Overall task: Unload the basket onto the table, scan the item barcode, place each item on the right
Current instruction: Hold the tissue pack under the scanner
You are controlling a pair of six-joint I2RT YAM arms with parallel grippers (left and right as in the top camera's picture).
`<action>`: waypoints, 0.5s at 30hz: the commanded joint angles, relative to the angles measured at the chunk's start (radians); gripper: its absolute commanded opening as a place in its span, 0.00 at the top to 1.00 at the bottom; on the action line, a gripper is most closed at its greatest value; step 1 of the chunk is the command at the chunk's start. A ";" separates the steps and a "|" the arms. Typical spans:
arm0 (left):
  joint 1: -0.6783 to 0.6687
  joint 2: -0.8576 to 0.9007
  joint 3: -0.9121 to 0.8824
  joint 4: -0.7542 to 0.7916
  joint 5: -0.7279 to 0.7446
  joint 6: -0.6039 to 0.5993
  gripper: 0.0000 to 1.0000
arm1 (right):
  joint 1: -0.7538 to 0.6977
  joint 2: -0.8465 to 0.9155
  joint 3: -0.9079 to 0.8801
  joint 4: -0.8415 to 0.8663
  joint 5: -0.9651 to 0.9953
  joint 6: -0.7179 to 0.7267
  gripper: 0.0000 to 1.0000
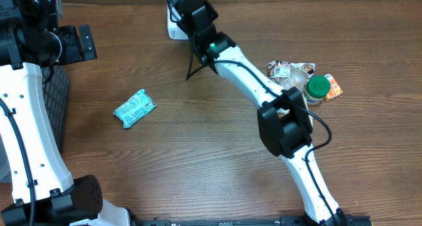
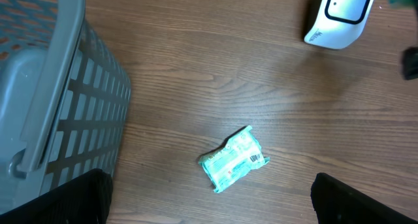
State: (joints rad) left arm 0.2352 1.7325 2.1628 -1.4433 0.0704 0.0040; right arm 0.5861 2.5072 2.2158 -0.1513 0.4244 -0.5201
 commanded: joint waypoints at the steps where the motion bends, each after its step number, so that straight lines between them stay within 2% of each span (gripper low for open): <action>1: -0.013 -0.004 0.018 0.004 -0.003 0.019 0.00 | 0.002 0.047 0.002 0.055 0.024 -0.161 0.96; 15: -0.013 -0.004 0.018 0.004 -0.003 0.019 0.00 | 0.014 0.074 0.002 0.071 0.077 -0.225 0.96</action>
State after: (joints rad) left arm 0.2352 1.7325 2.1628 -1.4437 0.0704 0.0040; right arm 0.5892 2.5797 2.2158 -0.0849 0.4515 -0.7193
